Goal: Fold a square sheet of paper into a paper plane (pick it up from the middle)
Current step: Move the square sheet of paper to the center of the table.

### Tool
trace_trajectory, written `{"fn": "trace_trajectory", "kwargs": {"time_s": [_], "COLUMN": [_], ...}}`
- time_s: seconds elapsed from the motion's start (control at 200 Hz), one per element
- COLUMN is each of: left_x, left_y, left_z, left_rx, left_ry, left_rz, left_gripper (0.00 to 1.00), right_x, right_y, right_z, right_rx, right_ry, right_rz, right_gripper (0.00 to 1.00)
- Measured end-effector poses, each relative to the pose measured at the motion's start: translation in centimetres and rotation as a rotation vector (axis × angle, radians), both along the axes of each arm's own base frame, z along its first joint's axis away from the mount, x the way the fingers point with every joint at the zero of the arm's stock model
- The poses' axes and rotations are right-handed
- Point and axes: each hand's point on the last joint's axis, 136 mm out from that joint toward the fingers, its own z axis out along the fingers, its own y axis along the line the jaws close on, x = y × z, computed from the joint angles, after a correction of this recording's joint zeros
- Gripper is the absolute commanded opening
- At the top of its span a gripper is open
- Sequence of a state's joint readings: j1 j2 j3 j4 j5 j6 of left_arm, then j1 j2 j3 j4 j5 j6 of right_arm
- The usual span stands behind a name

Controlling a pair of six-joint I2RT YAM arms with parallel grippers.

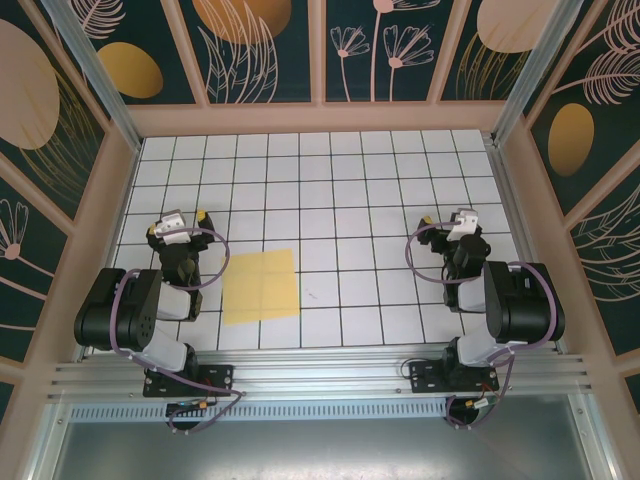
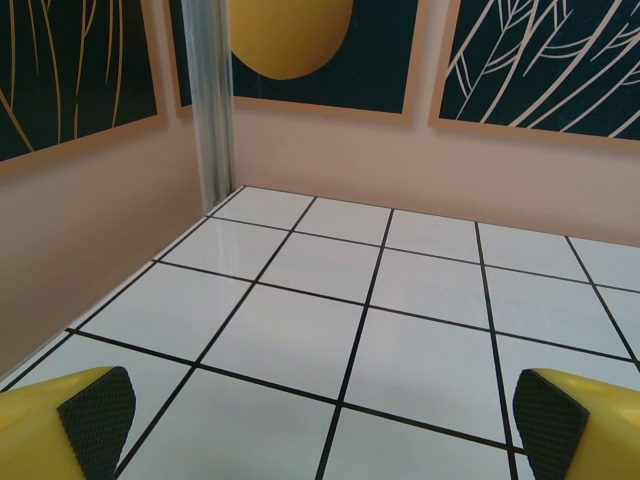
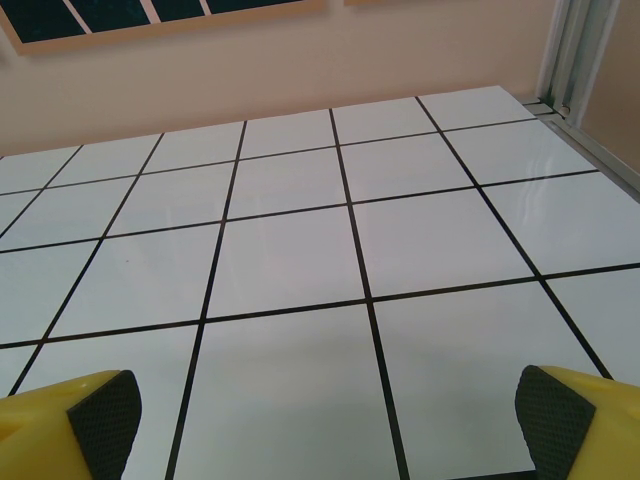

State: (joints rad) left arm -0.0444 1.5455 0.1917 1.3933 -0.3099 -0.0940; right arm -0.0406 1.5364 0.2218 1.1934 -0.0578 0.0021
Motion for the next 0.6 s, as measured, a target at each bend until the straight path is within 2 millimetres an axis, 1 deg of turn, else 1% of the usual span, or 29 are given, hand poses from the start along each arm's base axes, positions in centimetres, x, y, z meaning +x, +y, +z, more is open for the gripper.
{"fn": "trace_trajectory", "kwargs": {"time_s": [0.23,0.34,0.41,0.495,0.6], "left_x": [0.0,-0.1,-0.8,-2.1,-3.8], "left_y": [0.0,-0.4,-0.6,-0.6,-0.5], "left_z": [0.0,0.0,-0.2,-0.5,-2.2], "left_rx": [0.0,0.003,0.002,0.002,0.003], "left_ry": [0.0,-0.005,-0.009,-0.019,0.023], "left_rz": [0.0,-0.025,-0.038,-0.041,-0.041], "left_gripper": [0.99,0.99,0.99,0.99,0.99], "right_x": [0.0,0.0,0.0,0.0,0.0], "right_y": [0.0,0.0,0.0,0.0,0.0], "right_z": [0.0,0.0,0.0,0.0,0.0], "right_rx": [0.0,0.0,0.0,0.0,0.0], "right_ry": [0.0,0.0,0.0,0.0,0.0], "right_rz": [0.0,0.0,0.0,0.0,0.001], "right_gripper": [0.99,0.99,0.99,0.99,0.99]}}
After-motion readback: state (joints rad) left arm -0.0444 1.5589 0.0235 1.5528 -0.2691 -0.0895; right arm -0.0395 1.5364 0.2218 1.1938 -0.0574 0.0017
